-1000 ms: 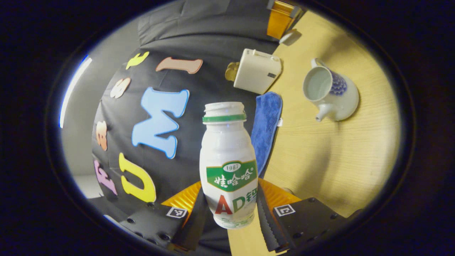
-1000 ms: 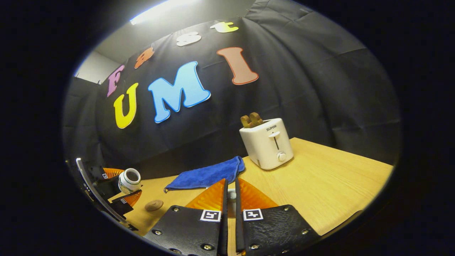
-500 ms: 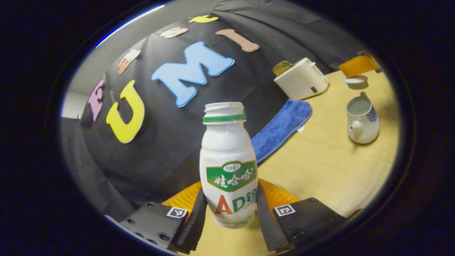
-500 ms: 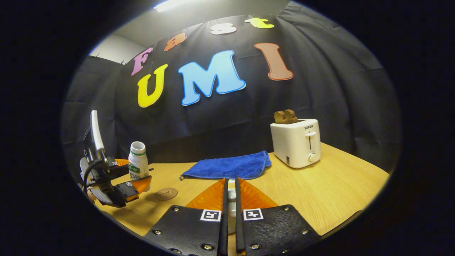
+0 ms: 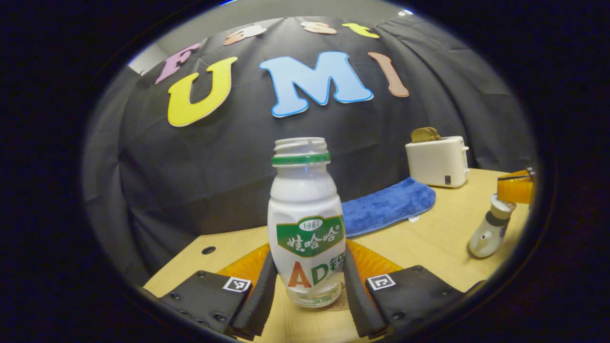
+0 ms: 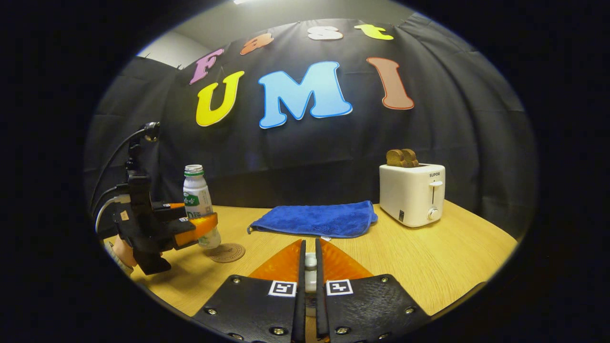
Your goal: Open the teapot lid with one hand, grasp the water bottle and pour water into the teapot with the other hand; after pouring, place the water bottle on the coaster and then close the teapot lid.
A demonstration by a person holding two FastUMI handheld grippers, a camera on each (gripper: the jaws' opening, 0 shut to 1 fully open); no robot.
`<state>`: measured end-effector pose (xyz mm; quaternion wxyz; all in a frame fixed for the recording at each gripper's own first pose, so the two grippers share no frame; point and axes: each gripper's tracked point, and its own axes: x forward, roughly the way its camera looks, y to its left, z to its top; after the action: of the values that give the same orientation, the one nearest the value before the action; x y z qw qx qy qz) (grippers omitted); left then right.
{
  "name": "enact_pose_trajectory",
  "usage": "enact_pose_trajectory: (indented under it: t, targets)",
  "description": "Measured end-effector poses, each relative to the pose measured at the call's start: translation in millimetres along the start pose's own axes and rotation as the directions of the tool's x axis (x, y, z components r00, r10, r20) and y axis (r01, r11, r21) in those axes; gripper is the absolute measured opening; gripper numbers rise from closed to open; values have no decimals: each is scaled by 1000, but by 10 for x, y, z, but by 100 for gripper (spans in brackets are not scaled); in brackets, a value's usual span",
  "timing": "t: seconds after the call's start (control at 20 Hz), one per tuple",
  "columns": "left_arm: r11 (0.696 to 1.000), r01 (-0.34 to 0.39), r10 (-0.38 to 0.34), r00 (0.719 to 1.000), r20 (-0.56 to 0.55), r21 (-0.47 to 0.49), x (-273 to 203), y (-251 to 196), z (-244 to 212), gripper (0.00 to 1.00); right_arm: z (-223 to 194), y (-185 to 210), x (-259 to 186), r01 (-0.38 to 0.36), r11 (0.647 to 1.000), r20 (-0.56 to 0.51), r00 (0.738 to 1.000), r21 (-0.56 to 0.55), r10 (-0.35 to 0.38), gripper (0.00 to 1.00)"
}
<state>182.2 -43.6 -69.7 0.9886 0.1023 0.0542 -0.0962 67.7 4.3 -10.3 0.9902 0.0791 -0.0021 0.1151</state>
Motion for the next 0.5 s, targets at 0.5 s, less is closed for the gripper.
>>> enact_pose_trajectory:
  t: [0.5]
  targets:
    - [980,18,-16,1000,15,-198,11,-45,-31,72,-92,-57,52,26,999,-27,999,-29,-26,8]
